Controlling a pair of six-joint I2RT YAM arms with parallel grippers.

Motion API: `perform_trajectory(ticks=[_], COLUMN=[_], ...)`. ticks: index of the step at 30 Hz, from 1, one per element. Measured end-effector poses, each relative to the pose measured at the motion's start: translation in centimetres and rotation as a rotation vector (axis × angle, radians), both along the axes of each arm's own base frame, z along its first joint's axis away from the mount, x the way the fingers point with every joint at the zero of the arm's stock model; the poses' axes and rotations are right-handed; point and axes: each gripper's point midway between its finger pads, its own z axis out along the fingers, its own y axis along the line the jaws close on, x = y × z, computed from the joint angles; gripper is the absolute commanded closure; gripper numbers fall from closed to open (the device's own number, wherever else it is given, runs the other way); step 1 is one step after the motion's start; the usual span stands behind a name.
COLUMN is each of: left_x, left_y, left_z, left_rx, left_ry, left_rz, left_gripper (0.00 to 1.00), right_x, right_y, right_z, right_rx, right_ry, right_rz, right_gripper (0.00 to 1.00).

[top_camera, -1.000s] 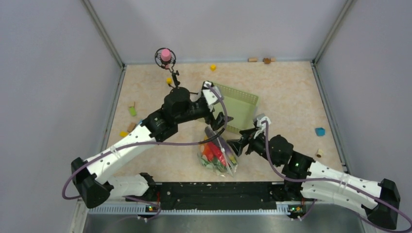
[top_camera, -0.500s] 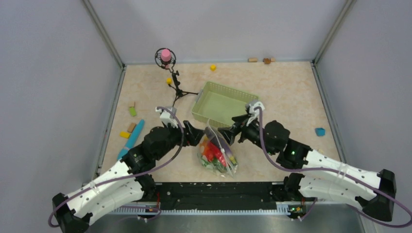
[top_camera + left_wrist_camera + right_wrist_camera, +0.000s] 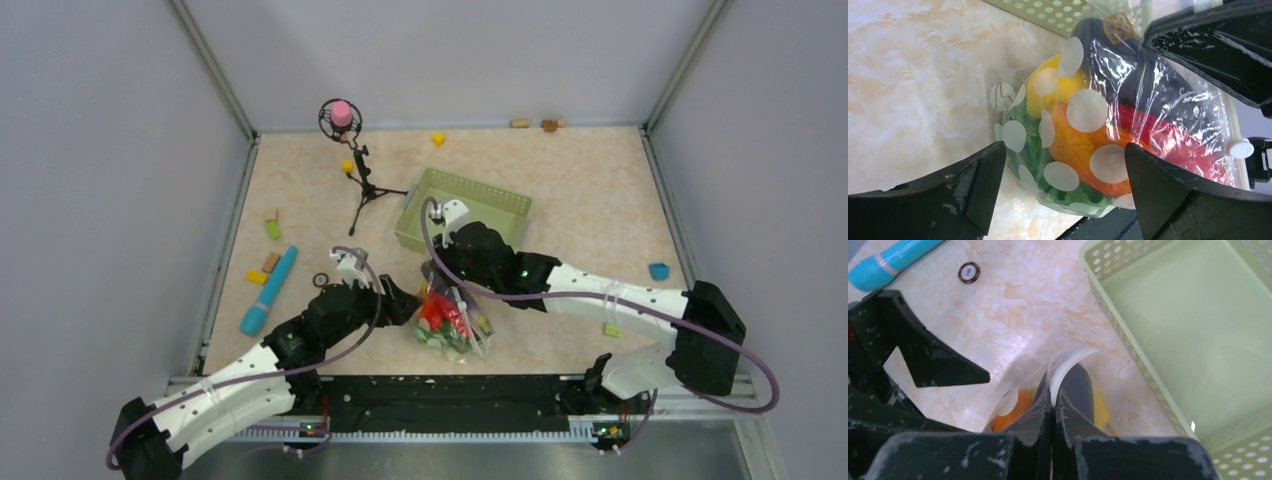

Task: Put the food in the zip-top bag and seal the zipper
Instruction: Adjust the zipper food storage bag at the center of the board.

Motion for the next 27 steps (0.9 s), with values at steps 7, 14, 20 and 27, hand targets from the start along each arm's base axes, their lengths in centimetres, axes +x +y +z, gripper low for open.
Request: perform_trajectory(ticks=[7,14,20,27], left_x=[0.4,0.8,-4.5,-5.2], left_y=[-0.1,-2.2,-7.7,-8.5], left_z=[0.6,5.5,8.6,4.7], left_rx=[0.0,0.062,0.093,0.322], left_ry=[-0.035,-0.087,-0.192,-0.133], left_rz=[-0.001,-0.056,-0.356,-0.331], left_gripper=[0.06,0.04,0.1,0.22], right_x=[2.7,4.4,4.4,3.9], right_y=[-2.7,-6.9,-8.3,-9.2], right_z=[0.1,0.6,0.8,1.7], right_rx=[-0.021,-0.033,-0.016,0.018], right_ry=[-0.018,-0.016,0.009,0.022], right_rz=[-0.264,-0.582,-0.687,-0.711], right_gripper=[1.0,1.0,1.0,1.0])
